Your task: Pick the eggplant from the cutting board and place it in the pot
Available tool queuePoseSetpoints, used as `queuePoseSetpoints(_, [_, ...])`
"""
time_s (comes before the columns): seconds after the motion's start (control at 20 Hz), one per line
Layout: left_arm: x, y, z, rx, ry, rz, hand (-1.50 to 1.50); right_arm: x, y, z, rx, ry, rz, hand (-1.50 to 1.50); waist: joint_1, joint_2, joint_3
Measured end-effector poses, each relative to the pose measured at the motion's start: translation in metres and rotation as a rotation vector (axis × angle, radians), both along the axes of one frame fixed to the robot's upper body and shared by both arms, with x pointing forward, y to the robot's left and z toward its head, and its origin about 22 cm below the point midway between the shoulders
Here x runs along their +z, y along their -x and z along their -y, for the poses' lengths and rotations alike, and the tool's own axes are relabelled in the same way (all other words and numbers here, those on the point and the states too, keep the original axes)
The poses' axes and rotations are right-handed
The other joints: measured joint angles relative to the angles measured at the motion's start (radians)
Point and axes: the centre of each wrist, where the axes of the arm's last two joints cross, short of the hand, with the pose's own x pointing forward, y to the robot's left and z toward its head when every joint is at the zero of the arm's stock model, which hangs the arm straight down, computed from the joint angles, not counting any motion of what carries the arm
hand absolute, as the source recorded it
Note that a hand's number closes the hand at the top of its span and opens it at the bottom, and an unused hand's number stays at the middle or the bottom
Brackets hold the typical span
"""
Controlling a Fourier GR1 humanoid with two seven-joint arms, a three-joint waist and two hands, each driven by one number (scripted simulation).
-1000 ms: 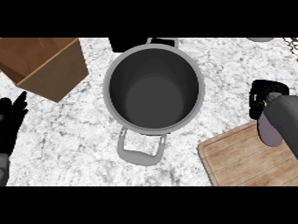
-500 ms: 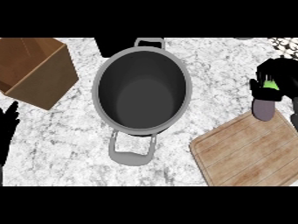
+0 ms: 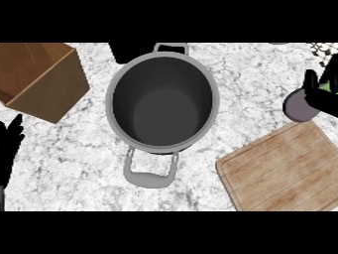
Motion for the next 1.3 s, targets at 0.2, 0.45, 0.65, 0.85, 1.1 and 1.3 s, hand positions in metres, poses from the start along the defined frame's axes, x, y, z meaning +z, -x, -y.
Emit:
queuePoseSetpoints(0.2, [0.004, -0.005, 0.003, -0.028, 0.001, 0.013, 0.00, 0.034, 0.037, -0.013, 0.024, -0.024, 0.073, 1.50, 0.029, 0.009, -0.001])
queuePoseSetpoints(0.45, [0.006, -0.013, 0.011, -0.055, -0.001, 0.018, 0.00, 0.067, 0.067, -0.048, 0.054, -0.033, 0.045, 1.50, 0.061, 0.016, -0.002])
queuePoseSetpoints(0.65, [0.005, -0.018, 0.019, -0.075, 0.001, 0.026, 0.00, 0.088, 0.069, -0.079, 0.068, -0.043, -0.008, 1.50, 0.079, 0.020, -0.002])
queuePoseSetpoints(0.85, [0.005, -0.021, 0.024, -0.085, -0.001, 0.027, 0.00, 0.100, 0.053, -0.112, 0.059, -0.048, -0.075, 1.50, 0.090, 0.022, -0.002])
queuePoseSetpoints(1.1, [0.005, -0.027, 0.026, -0.094, -0.001, 0.024, 0.00, 0.086, 0.023, -0.150, 0.074, -0.032, -0.162, 1.50, 0.092, 0.025, -0.002])
queuePoseSetpoints(1.3, [0.010, -0.027, 0.023, -0.093, -0.003, 0.031, 0.00, 0.065, -0.001, -0.174, 0.093, -0.014, -0.245, 1.50, 0.095, 0.026, -0.001])
